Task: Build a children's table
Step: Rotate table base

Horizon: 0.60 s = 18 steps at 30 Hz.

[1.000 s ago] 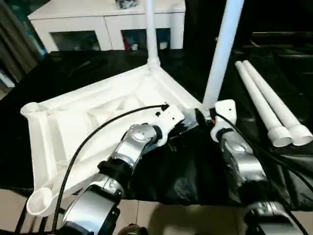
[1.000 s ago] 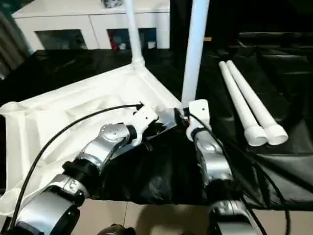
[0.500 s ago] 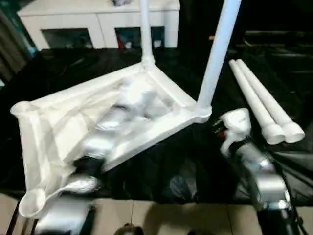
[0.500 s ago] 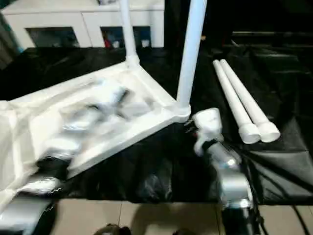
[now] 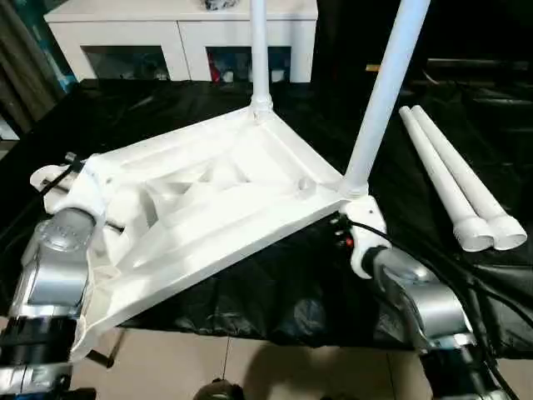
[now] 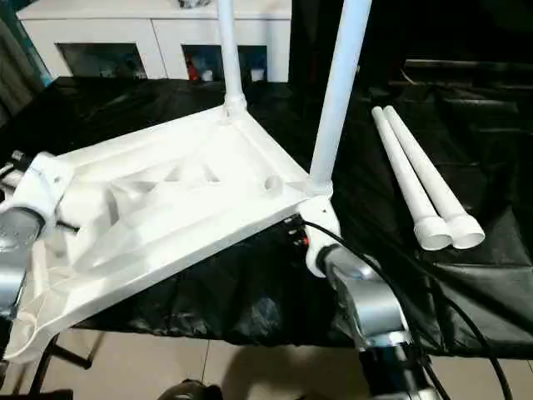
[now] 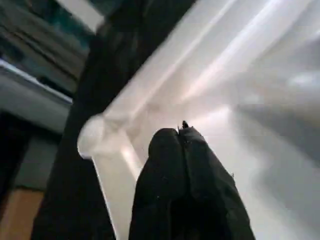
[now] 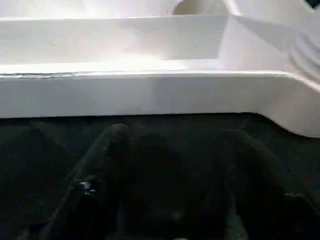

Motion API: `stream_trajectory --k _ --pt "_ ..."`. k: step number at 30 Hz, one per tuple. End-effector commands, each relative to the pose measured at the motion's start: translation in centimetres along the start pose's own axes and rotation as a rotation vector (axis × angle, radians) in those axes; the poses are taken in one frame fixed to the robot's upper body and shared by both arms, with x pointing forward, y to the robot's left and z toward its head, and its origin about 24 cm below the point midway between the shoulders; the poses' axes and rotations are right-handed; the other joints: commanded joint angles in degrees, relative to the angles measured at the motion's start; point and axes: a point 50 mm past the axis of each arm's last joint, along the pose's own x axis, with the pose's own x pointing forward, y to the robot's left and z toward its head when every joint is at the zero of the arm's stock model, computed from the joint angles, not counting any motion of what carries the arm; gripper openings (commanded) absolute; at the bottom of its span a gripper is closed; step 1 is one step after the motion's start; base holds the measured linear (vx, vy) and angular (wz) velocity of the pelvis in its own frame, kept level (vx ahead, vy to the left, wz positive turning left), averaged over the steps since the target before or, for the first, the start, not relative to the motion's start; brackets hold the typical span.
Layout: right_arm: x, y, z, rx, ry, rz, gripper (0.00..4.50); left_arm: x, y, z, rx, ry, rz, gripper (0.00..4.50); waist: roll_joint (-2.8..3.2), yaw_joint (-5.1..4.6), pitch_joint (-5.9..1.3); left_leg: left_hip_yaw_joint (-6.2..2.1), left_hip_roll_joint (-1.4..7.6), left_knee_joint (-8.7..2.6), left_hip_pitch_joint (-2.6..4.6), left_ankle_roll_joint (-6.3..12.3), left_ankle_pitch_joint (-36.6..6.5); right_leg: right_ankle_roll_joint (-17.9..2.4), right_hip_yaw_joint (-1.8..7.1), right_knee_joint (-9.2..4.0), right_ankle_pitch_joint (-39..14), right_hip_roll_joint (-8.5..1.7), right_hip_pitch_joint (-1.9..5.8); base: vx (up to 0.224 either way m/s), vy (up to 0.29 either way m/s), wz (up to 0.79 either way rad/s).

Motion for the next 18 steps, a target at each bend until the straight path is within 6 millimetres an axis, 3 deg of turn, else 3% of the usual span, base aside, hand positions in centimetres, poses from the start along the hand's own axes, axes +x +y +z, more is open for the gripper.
stream_trajectory --k 1,4,9,11,12,16,18 --pt "0.4 0.2 0.2 -0.016 0.017 0.012 2.73 0.4 -0.7 -0.6 0.000 0.028 -0.060 0.00 0.43 -0.12 -4.05 -2.92 4.31 -4.69 1.73 -0.62 -13.0 -10.1 3.69 -3.94 -8.5 -4.36 2.28 0.000 0.000 0.00" --pt "0.9 0.3 0.3 -0.016 0.033 0.025 2.45 0.5 -2.4 -0.8 -0.029 0.045 -0.173 0.00 0.55 -0.04 -4.32 -2.94 4.37 -4.64 1.92 -1.69 -13.0 -10.4 3.77 -3.70 -5.7 -4.54 2.30 0.000 0.000 0.00" --pt "1.9 -0.3 0.5 -0.010 0.055 0.003 2.02 0.4 -4.2 -1.1 -0.005 0.095 -0.366 0.00 0.37 -0.08 -4.53 -2.81 4.20 -4.28 1.62 -0.49 -9.9 -12.0 3.71 -3.16 -1.4 -4.72 2.69 0.000 0.000 0.00" --pt "2.3 -0.5 0.5 -0.013 0.073 -0.001 1.82 0.0 -4.8 -0.9 0.021 0.077 -0.487 0.00 0.58 -0.11 -4.54 -2.86 4.10 -4.28 1.60 -0.39 -10.1 -12.5 3.63 -3.15 -2.7 -4.83 2.73 0.000 0.000 0.00" --pt "2.5 -0.6 0.5 -0.013 0.080 -0.004 1.82 -0.2 -4.9 -0.7 0.027 0.064 -0.535 0.00 0.71 -0.14 -4.44 -2.75 4.24 -4.33 1.88 -0.82 -10.8 -12.6 3.66 -3.34 -3.3 -4.79 2.52 0.000 0.000 0.00" --pt "3.4 -1.2 0.5 0.003 0.093 -0.011 1.34 -1.7 -5.6 0.4 0.035 0.014 -0.777 0.00 1.16 -0.34 -4.49 -2.81 4.31 -4.39 1.87 -2.17 -12.4 -13.5 3.64 -2.86 -2.7 -4.95 2.68 0.000 0.000 0.00" --pt "3.6 -1.4 0.5 0.004 0.093 -0.014 1.23 -2.4 -6.2 0.7 0.061 -0.015 -0.889 0.00 1.15 -0.49 -4.02 -2.68 4.28 -4.70 2.16 -2.89 -15.7 -13.6 3.69 -3.40 -6.0 -4.73 2.44 0.000 0.000 0.00"
